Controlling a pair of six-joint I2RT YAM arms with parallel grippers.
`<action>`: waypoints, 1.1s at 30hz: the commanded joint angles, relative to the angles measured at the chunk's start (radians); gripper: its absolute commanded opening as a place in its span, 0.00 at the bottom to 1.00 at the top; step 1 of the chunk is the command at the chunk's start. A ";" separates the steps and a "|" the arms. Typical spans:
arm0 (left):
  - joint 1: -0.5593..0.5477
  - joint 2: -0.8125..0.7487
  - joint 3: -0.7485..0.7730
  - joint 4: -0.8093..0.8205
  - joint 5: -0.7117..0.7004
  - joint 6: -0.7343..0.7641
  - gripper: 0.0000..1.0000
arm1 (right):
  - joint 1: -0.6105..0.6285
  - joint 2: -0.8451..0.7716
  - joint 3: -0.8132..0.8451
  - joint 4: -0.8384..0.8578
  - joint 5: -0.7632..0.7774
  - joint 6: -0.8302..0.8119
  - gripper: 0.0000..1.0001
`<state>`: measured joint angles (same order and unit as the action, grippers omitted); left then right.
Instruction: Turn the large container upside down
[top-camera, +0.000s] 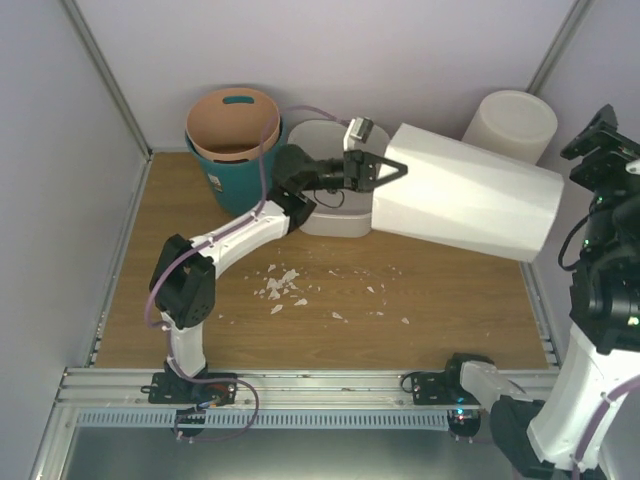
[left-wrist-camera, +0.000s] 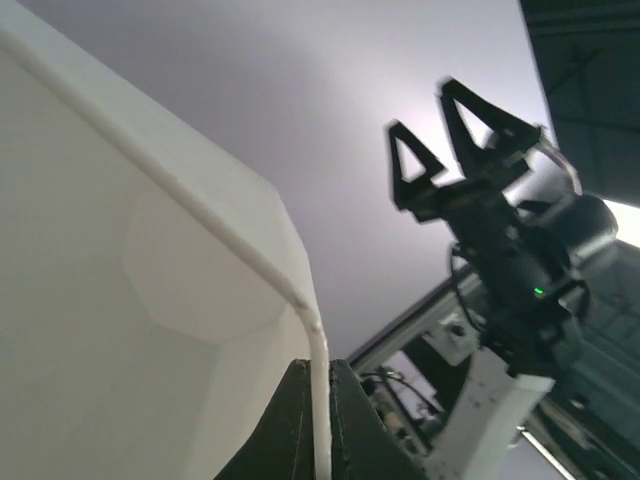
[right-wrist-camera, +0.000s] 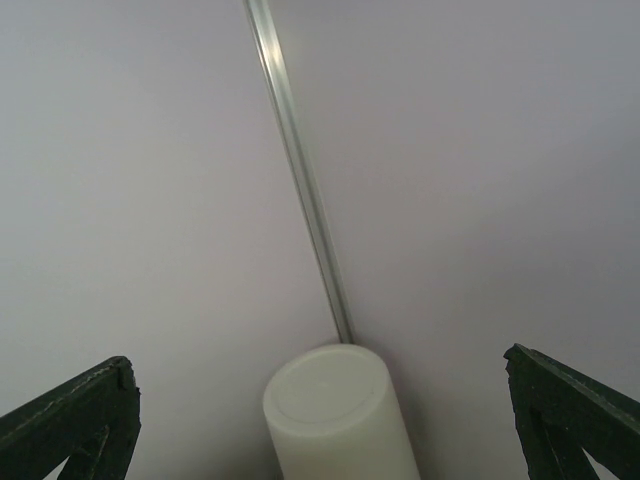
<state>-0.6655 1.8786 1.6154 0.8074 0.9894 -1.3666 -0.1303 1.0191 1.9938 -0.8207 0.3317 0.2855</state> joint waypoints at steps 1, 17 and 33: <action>-0.084 0.009 -0.061 0.412 -0.152 -0.222 0.00 | -0.004 0.044 0.014 -0.025 -0.023 0.004 1.00; -0.187 0.206 -0.156 0.841 -0.438 -0.514 0.00 | -0.003 0.119 0.120 -0.131 -0.024 -0.050 1.00; -0.339 0.441 -0.200 1.007 -0.616 -0.683 0.00 | -0.004 0.127 0.070 -0.150 -0.016 -0.067 1.00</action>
<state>-0.9634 2.2559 1.3949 1.5146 0.4694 -1.9873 -0.1303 1.1645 2.0853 -0.9607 0.3092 0.2390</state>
